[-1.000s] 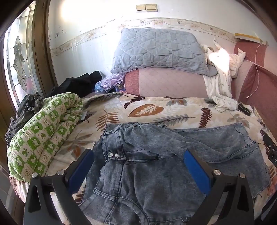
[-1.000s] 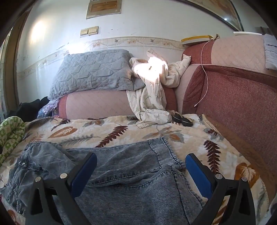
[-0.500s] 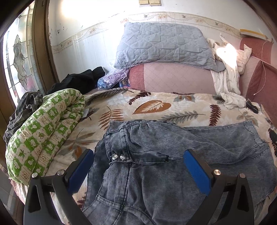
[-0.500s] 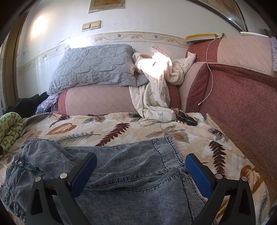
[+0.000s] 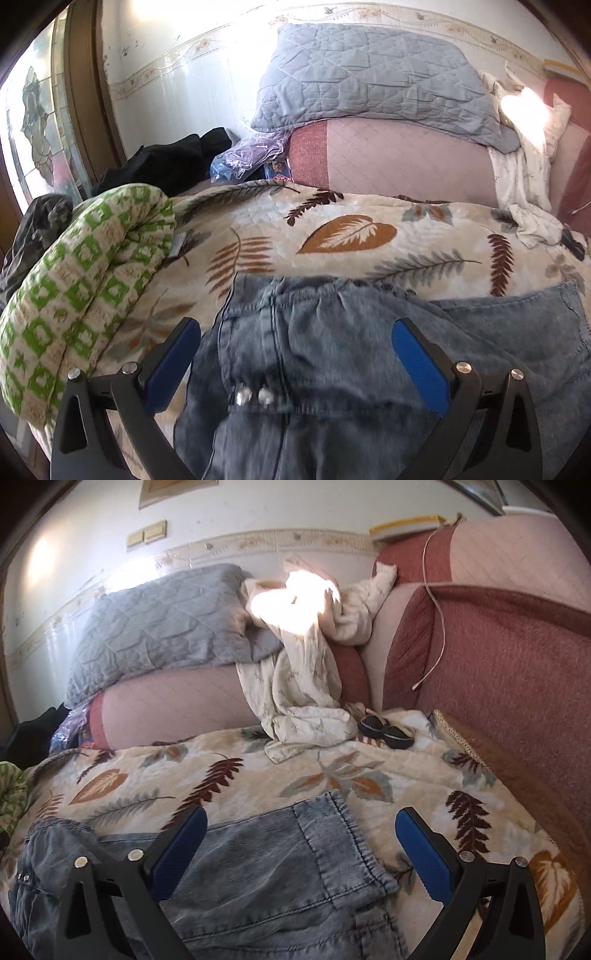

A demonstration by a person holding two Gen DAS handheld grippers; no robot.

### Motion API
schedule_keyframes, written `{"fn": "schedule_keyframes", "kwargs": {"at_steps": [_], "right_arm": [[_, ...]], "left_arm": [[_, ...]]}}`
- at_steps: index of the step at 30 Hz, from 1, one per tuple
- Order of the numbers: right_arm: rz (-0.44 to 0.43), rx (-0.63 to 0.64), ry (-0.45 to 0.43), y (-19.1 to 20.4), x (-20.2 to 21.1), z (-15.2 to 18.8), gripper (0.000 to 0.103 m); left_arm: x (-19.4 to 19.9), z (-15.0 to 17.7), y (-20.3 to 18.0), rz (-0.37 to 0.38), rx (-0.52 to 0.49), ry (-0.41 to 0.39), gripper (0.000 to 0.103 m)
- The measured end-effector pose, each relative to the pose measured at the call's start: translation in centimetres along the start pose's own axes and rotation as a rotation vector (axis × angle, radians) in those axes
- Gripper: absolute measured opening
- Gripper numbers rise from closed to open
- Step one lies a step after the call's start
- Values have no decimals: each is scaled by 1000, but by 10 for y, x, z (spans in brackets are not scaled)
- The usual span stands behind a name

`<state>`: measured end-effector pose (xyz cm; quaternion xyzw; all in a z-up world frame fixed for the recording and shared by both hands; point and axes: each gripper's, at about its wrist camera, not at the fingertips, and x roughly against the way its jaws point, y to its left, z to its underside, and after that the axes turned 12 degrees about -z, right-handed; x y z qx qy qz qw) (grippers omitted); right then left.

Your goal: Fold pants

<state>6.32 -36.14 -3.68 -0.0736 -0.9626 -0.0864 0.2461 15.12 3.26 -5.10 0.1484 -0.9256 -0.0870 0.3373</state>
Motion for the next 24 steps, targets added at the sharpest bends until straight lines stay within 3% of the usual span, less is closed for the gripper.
{"fn": "schedule_keyframes", "kwargs": {"at_steps": [9,24], "right_arm": [[-15,17,47,6,-42,-9,103],[-25,67,86,24,-80,-12,103]], "left_arm": [[-34,2,-13,-27,-61,24,103],[-53,-8,-7,-33,-48,25,103]]}}
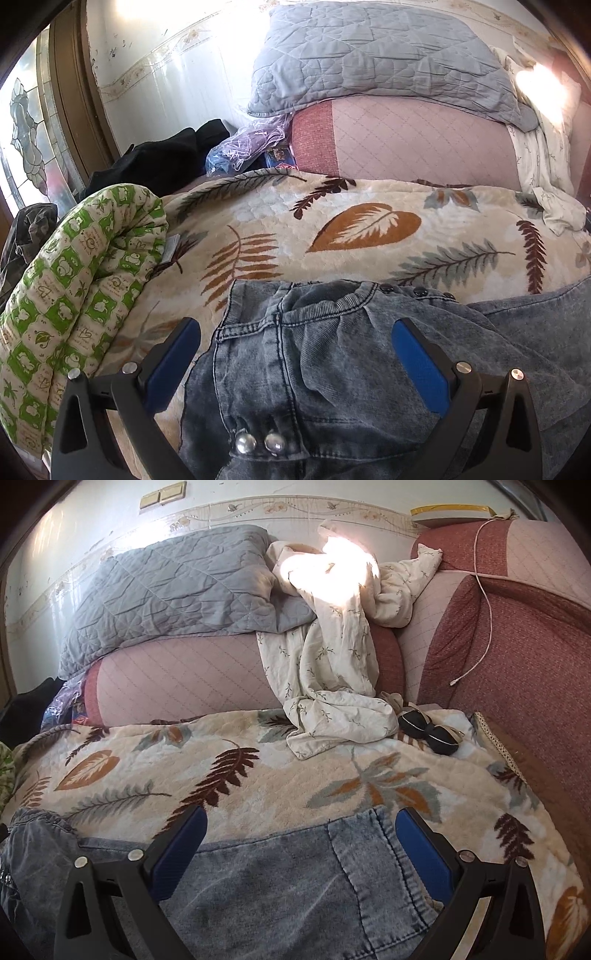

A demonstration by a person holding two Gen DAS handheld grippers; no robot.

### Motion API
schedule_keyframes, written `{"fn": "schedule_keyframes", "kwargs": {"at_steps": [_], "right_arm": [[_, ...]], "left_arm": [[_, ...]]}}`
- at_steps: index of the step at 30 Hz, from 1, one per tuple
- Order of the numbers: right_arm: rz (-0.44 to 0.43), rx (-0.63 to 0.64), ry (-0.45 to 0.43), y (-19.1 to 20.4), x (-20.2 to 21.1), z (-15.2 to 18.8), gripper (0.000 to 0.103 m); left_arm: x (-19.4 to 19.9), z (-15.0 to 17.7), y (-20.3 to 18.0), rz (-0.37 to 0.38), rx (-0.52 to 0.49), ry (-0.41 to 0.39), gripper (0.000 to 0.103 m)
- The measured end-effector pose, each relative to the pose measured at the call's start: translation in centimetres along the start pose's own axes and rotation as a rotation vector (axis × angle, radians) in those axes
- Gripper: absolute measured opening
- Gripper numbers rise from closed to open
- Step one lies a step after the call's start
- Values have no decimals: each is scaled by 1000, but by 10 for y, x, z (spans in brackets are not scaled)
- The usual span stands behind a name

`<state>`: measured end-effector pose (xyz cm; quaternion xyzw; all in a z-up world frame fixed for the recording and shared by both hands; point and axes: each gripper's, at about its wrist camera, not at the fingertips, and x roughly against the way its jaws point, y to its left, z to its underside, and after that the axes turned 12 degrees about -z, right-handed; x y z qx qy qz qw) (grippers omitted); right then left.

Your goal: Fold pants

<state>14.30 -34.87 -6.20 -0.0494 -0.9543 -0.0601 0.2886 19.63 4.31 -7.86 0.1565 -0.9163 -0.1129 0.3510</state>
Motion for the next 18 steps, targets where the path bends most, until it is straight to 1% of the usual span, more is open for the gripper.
{"fn": "schedule_keyframes", "kwargs": {"at_steps": [4,7,9,10,12,14,18], "right_arm": [[10,3,8,-4,-9,-5,103],[25,-3,26,-9,-17,-9,103],[34,-16,42,-15,-22,-10,103],[33,-26,46,-18,-24,-11,103],[37,-47,58,-24,-29,-12,103],[35,-58,77,-28,-35,-13,103],[51,-47,100,-33,-45,-13,103]], "left_arm": [[-9,-3,1,-1,1,18,103],[-25,-7,6,15,-2,68,103],[-44,-12,16,16,-4,129,103],[-50,-13,20,9,3,146,103],[-64,-18,35,-3,35,163,103],[-76,-23,47,-14,45,184,103],[-95,-32,67,-14,74,210,103]]}}
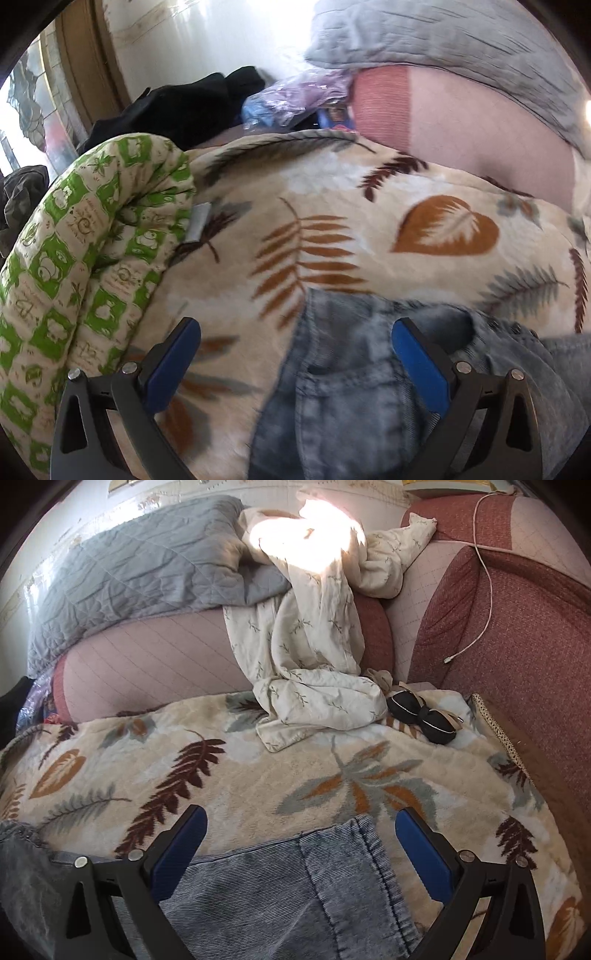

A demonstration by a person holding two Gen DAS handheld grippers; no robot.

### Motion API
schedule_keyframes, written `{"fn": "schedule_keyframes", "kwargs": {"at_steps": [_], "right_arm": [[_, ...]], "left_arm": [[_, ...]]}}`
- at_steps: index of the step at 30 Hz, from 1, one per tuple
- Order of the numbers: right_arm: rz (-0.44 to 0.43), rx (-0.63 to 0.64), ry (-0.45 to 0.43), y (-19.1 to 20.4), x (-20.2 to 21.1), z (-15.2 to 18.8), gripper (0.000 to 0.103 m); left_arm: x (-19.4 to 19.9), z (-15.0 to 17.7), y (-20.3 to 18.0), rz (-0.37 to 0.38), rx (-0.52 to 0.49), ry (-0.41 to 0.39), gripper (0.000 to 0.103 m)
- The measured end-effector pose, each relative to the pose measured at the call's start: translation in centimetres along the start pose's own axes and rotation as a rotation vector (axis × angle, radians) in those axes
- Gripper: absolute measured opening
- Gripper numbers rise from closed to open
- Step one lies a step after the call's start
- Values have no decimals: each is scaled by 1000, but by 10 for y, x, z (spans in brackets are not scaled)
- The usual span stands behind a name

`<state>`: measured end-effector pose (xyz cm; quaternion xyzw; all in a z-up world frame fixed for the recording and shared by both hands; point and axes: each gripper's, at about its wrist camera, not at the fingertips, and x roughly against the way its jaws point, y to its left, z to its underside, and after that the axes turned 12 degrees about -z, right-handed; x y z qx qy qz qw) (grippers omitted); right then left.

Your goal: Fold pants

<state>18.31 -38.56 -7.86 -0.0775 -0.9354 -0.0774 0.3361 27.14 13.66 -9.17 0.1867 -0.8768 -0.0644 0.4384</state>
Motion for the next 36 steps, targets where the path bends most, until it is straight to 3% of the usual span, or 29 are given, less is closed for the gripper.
{"fn": "schedule_keyframes", "kwargs": {"at_steps": [4,7,14,18,27,31,34,36], "right_arm": [[7,-17,15,-5,-6,-1,103],[15,-10,29,-5,-9,0,103],[23,-17,30,-11,-6,-1,103],[28,-14,34,-9,-5,2,103],[29,-1,25,-10,-2,3,103],[0,-45,38,-34,-4,-4,103],[-66,-97,86,-51,-13,-7,103],[-92,-112,118,-58,-21,-7,103]], "left_arm": [[-8,-4,3,75,11,33,103],[-15,-7,8,69,20,51,103],[-32,-10,56,66,167,118,103],[-40,-6,65,130,240,173,103],[-46,3,19,229,130,191,101],[-52,10,8,307,101,206,59],[-54,12,3,318,98,192,51],[-53,11,2,337,95,176,33]]}}
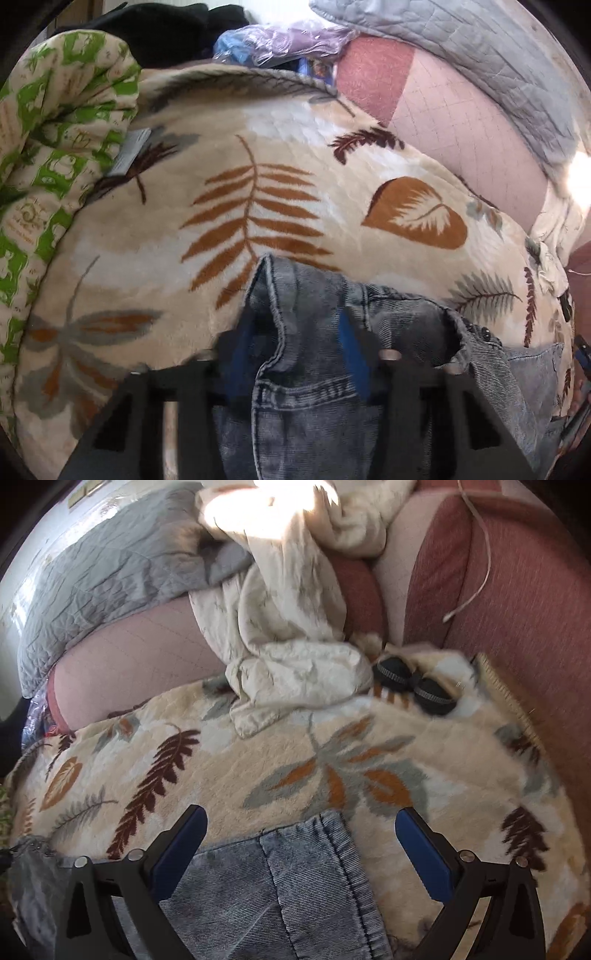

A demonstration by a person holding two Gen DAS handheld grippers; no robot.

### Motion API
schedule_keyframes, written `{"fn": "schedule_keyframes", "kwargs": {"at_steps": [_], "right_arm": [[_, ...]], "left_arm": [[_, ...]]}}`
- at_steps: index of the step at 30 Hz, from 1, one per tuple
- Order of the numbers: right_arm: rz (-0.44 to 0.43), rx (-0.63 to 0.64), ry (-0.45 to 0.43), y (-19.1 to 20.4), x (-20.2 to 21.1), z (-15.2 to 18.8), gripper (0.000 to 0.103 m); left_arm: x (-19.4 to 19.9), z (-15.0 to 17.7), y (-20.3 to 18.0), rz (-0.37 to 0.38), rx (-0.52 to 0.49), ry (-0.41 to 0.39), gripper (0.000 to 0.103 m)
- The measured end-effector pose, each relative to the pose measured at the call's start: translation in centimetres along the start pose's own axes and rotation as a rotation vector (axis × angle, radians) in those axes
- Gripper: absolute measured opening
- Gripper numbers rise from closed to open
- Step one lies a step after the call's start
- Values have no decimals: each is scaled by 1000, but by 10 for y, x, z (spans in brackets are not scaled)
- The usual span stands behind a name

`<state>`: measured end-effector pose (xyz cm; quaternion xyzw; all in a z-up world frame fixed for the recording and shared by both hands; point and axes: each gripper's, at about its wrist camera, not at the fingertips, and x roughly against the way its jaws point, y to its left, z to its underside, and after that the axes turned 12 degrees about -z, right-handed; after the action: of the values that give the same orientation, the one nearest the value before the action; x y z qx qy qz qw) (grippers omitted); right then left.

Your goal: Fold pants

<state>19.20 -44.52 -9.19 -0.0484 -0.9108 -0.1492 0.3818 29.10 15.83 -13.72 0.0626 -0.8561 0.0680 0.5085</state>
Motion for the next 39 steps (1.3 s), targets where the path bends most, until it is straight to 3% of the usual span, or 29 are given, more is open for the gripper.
{"fn": "schedule_keyframes", "kwargs": {"at_steps": [1,2,5,11,14,17,18,20,21,32,39], "right_arm": [[7,1,7,-2,-3,0,103],[23,-7,9,-6,-4,-1,103],[-1,-36,28,-12,-10,-2,97],[47,-22,94,-18,-31,-3,88],[36,-38,145,-24,-44,0,76],[11,-26,162,-24,-50,3,55],[-3,-17,162,-22,-49,2,39],[37,24,152,-15,-46,1,31],[31,38,138,-12,-43,1,20],[-81,16,-37,3,28,-9,19],[-176,-54,-88,-7,74,2,19]], "left_arm": [[-1,0,1,17,2,0,20],[-3,1,1,40,10,6,16],[-5,4,-4,50,-9,2,11],[3,4,-10,70,-36,-35,6],[2,4,-11,77,-32,-37,6],[2,5,-10,82,-28,-43,5],[4,5,-10,88,-23,-48,5],[8,4,-8,99,-17,-62,5],[11,4,-7,104,-12,-70,5],[43,8,0,157,38,-137,4],[69,16,4,181,53,-172,4]]}}
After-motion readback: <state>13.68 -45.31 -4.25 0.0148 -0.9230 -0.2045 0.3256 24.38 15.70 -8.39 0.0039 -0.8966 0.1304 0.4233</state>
